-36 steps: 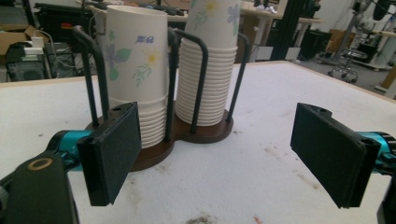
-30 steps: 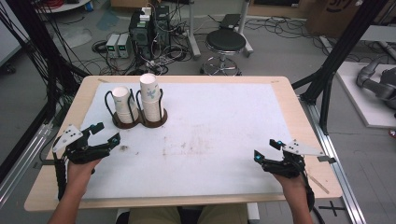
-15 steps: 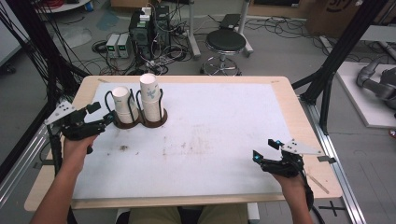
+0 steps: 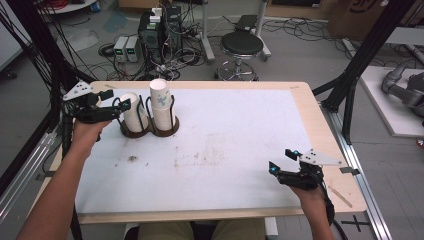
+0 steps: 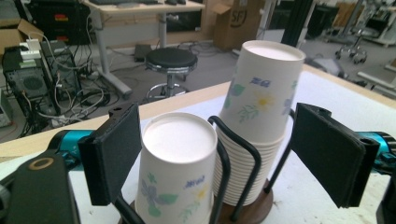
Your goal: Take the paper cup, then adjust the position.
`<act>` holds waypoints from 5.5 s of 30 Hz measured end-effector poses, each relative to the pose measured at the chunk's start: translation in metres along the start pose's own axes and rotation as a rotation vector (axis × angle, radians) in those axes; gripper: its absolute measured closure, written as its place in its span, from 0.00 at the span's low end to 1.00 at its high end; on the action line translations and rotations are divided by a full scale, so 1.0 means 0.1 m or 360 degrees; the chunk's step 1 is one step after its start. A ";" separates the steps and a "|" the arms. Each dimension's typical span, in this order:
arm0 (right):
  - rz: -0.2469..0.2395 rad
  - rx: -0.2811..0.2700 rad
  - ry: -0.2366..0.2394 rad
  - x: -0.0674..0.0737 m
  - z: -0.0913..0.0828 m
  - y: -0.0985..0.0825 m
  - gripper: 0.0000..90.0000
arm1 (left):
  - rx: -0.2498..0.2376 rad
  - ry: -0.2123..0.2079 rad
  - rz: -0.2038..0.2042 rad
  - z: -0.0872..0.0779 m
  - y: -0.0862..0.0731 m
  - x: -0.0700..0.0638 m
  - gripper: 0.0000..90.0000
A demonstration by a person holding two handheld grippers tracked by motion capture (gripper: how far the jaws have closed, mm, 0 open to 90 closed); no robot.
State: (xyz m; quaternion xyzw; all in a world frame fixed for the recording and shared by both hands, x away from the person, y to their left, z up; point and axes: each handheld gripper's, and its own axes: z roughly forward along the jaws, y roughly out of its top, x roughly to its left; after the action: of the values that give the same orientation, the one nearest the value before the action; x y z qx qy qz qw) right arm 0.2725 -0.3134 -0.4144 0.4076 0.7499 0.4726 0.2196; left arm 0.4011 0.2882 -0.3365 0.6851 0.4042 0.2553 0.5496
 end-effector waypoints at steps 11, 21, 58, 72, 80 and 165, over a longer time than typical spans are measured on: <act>0.0003 0.0001 -0.0007 -0.02 -0.01 -0.01 0.23 | 0.0162 0.0109 0.0001 0.35 0.07 0.03 0.19; 0.0011 0.0007 -0.0009 -0.03 -0.02 -0.03 0.23 | 0.0222 0.0145 -0.0013 0.41 0.02 0.08 0.25; 0.0013 0.0013 0.0000 -0.02 -0.02 -0.02 0.23 | 0.0027 0.0181 -0.0007 0.08 0.36 0.10 0.41; -0.0004 0.0007 0.0008 0.01 -0.01 0.00 0.23 | -0.0171 0.0015 -0.0049 -0.30 0.53 -0.01 0.41; -0.0008 0.0009 0.0017 0.01 0.02 0.01 0.23 | -0.0179 -0.0215 0.0037 -0.47 0.46 -0.26 0.41; -0.0433 0.0084 0.0952 0.98 0.90 0.60 0.23 | 0.0112 -0.1118 0.0301 0.39 -0.34 -2.05 0.41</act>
State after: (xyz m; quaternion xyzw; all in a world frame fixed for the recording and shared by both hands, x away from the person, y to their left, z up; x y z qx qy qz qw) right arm 0.3052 -0.1721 -0.3970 0.1525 0.8407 0.5180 0.0399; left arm 0.3115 0.0987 -0.3600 0.7839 0.1342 0.0401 0.6048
